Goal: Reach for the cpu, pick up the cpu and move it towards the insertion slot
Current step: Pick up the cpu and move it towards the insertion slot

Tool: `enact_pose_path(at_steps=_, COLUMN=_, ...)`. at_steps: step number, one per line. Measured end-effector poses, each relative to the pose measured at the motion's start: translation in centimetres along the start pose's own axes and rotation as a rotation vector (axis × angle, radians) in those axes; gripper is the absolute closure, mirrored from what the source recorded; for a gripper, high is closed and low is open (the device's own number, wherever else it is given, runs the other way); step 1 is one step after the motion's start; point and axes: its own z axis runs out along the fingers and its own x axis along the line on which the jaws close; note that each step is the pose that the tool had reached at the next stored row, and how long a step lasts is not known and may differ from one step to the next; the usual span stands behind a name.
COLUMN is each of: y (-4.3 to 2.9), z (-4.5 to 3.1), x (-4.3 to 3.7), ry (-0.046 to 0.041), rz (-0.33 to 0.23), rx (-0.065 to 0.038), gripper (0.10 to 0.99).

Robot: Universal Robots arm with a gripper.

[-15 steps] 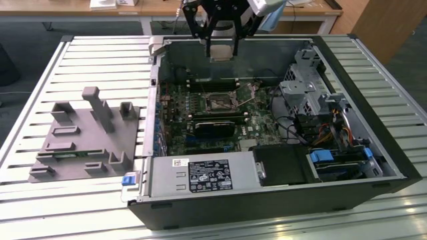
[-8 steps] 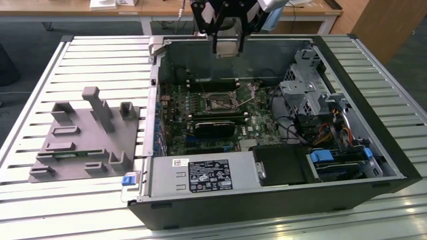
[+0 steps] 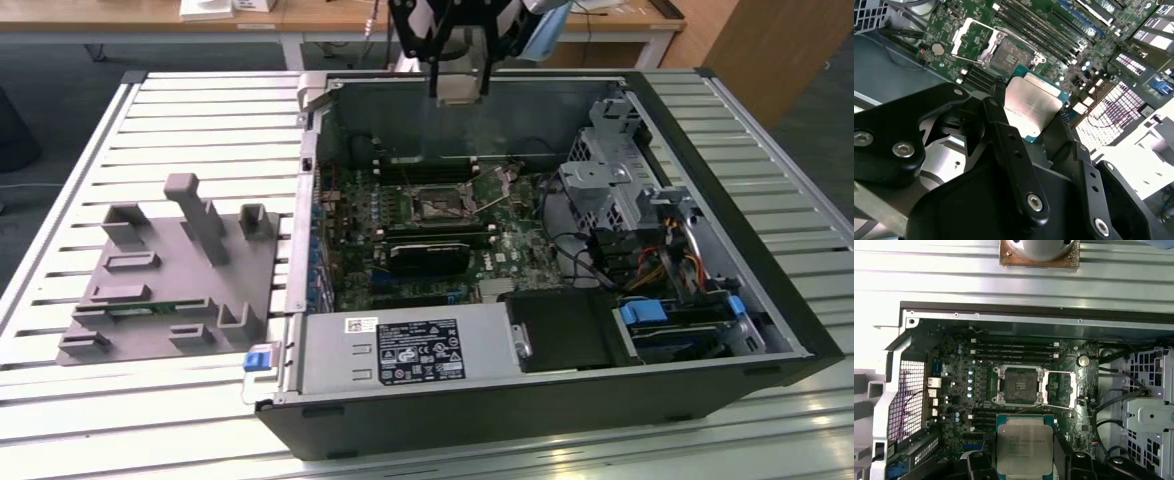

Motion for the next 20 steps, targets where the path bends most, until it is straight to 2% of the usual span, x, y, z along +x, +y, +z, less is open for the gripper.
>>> enact_pose_path(at_steps=3, y=0.58, z=0.07, x=-0.14, ry=0.0, rz=0.0, rx=0.001, gripper=0.545)
enact_pose_path(at_steps=8, y=0.87, z=0.22, x=-0.17, ry=-0.0001, rz=0.0, rx=0.001, gripper=0.545)
enact_pose_path(at_steps=12, y=1.15, z=0.43, x=-0.23, ry=-0.0002, rz=0.0, rx=-0.012, gripper=0.545)
enact_pose_path(at_steps=20, y=1.43, z=0.62, x=-0.48, ry=-0.0003, rz=0.0, rx=-0.016, gripper=0.545)
